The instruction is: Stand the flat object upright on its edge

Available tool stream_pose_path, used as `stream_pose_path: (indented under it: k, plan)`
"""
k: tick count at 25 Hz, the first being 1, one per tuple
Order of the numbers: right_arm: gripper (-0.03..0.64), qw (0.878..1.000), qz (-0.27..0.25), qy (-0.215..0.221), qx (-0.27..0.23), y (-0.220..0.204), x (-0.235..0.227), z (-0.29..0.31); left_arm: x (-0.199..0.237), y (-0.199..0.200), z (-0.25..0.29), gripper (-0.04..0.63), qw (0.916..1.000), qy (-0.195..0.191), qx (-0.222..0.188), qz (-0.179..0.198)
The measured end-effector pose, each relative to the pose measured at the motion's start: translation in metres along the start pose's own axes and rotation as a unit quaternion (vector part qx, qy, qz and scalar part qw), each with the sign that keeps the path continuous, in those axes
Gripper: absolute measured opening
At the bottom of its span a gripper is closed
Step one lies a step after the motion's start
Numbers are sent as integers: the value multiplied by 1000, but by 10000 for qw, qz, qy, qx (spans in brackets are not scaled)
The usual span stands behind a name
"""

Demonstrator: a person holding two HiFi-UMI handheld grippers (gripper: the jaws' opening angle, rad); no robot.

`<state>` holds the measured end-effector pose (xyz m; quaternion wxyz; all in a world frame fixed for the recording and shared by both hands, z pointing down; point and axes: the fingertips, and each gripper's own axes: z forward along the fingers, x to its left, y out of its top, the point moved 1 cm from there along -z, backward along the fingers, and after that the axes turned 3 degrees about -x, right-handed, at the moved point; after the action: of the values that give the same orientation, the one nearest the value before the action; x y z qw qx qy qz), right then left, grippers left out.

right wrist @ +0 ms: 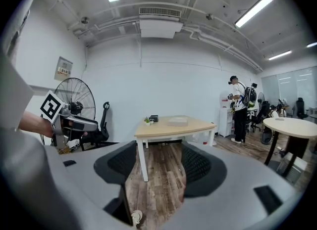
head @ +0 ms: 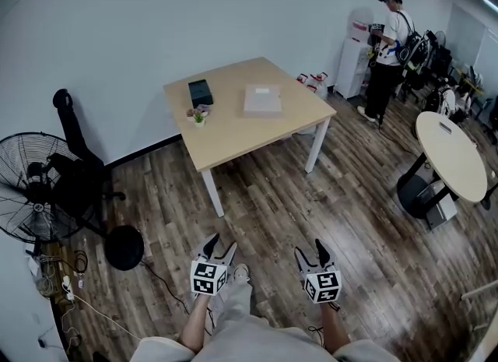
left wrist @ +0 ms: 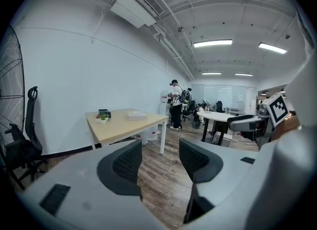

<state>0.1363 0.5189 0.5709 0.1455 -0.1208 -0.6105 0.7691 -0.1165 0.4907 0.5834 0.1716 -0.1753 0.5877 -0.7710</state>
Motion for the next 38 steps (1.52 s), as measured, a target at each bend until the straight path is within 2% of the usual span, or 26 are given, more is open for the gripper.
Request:
stream_pose_path:
  k: [6, 28, 38]
  plan:
    - [268, 10000, 12, -82, 55, 7, -19, 50, 24, 10, 53, 225, 9999, -135, 11, 12]
    - [264, 9993, -46, -312, 193, 74, -60, 290, 182, 71, 249, 225, 9988, -482, 63, -109]
    - [262, 9992, -16, -373, 148, 85, -70, 348, 218, 89, 300, 225, 9980, -627, 59, 3]
